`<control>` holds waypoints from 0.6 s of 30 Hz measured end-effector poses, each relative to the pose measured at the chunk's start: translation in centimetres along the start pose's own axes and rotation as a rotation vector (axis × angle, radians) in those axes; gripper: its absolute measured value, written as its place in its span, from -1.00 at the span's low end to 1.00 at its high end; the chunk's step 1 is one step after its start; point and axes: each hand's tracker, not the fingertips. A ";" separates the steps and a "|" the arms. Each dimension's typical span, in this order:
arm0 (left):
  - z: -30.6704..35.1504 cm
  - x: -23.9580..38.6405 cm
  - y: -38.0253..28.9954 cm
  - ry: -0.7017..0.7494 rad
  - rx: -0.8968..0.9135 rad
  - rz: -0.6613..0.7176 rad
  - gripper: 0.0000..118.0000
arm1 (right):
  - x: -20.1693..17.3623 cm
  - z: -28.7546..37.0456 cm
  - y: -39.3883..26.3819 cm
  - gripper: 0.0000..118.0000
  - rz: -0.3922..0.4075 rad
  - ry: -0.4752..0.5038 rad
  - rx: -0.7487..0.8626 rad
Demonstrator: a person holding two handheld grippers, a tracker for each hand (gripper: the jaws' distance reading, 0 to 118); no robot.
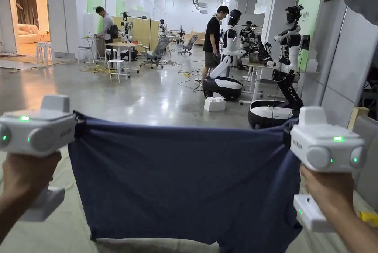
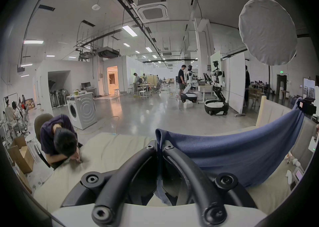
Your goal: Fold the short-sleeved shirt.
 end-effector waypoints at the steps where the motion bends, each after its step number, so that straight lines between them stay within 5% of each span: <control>1: 1.4 0.0 -1.4 -0.008 -0.012 0.010 -0.93 | 0.1 0.9 -1.2 -0.90 0.003 0.004 -0.014; 9: 10.6 -0.5 -10.2 -0.046 -0.027 0.012 -0.93 | 0.3 10.4 -8.1 -0.90 0.010 0.010 -0.082; 10: 11.8 -0.8 -11.1 -0.051 -0.033 0.017 -0.93 | 0.3 11.6 -9.2 -0.90 -0.034 0.018 -0.137; 14: 16.2 -2.0 -15.0 -0.059 -0.073 0.026 -0.93 | -0.2 16.7 -11.9 -0.90 0.032 0.046 -0.111; 18: 20.3 -3.4 -19.4 -0.072 -0.145 0.022 -0.93 | -0.9 21.8 -15.7 -0.90 0.009 0.094 -0.188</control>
